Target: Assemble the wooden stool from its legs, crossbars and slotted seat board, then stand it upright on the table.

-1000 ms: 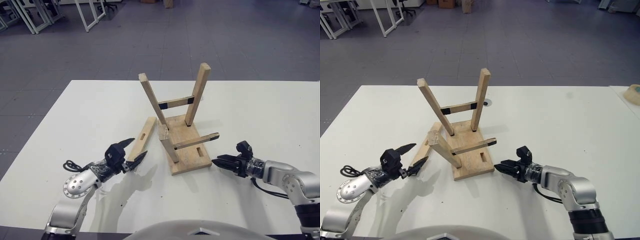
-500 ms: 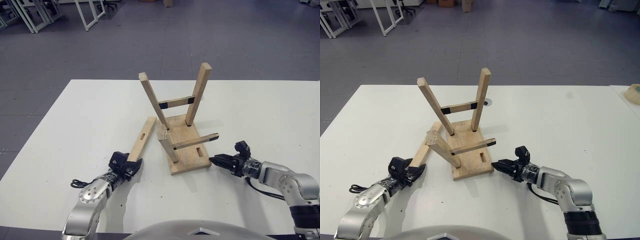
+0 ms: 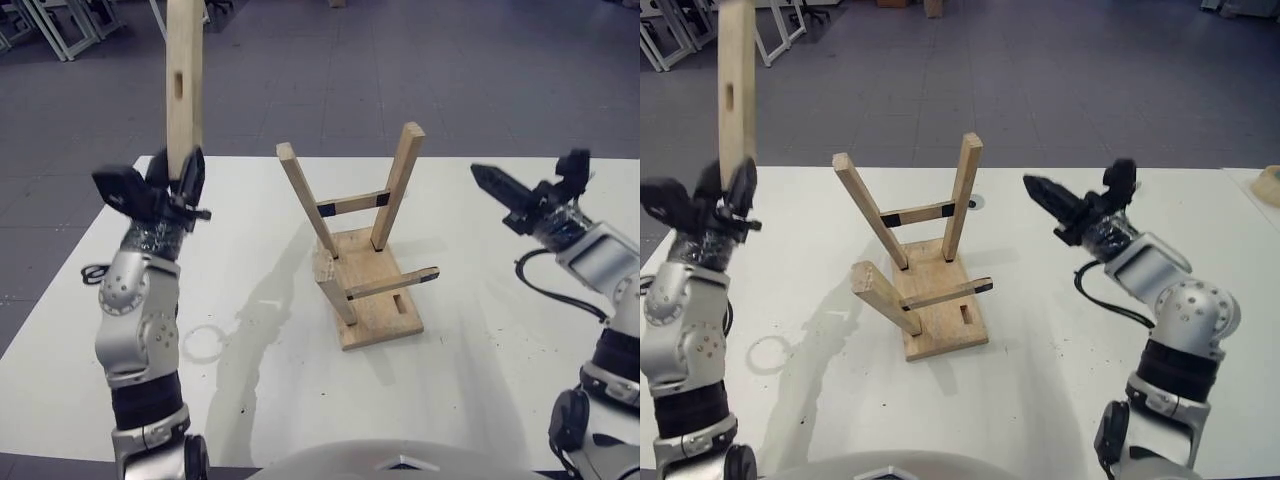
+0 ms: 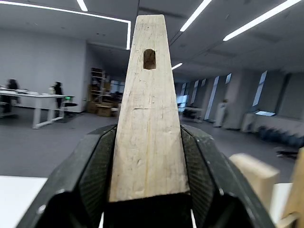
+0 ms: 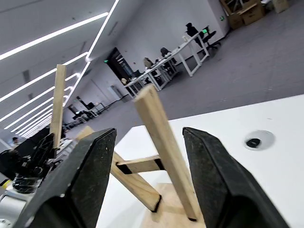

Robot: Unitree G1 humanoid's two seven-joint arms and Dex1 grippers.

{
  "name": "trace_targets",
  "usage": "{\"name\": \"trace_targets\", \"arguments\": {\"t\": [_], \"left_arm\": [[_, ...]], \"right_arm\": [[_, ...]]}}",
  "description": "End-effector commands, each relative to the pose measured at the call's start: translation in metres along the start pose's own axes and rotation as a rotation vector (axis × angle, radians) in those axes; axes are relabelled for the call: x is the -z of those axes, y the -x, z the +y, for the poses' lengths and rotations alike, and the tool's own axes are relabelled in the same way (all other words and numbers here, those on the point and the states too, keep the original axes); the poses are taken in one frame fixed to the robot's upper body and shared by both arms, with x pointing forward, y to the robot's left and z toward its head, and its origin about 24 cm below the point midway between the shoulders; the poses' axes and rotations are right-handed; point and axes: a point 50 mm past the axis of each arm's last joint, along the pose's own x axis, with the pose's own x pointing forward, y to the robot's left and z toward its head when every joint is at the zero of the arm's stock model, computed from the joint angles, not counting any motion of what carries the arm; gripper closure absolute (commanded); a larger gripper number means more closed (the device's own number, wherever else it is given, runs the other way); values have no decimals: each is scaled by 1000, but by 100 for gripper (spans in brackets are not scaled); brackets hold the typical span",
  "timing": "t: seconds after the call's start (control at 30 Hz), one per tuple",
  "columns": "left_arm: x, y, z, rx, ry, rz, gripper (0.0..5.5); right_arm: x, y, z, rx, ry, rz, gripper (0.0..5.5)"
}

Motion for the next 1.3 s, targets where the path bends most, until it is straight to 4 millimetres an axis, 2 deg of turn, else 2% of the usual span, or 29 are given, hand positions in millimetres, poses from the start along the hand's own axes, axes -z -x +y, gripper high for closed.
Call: {"name": "trace_targets", "arguments": {"t": [0.03,0.13,0.3,0.47,0.63,0.77,0.93,1.1,1.3], "left_arm": [[-38,-18,-43,367,238,14,346],[-54,-13,-74,641,419,138,346],[-54,2,-96,859,585,319,346],[-51,4,-106,900,617,379,346],[-50,1,-114,919,649,390,346],[-48,3,-112,920,657,403,346],[-45,8,-109,922,650,409,346],[-42,13,-106,926,645,419,346],[-40,11,-107,923,630,412,346]], "right_arm": [[-15,-29,48,-239,3,36,232],[-16,-46,70,-378,-79,66,170],[-1,-57,91,-557,-200,176,60],[7,-52,110,-747,-217,280,58],[2,-46,109,-817,-200,292,58],[-4,-39,111,-906,-219,275,58],[-7,-42,118,-926,-237,249,58],[-5,-50,124,-882,-227,261,145],[1,-51,120,-826,-174,297,294]]}}
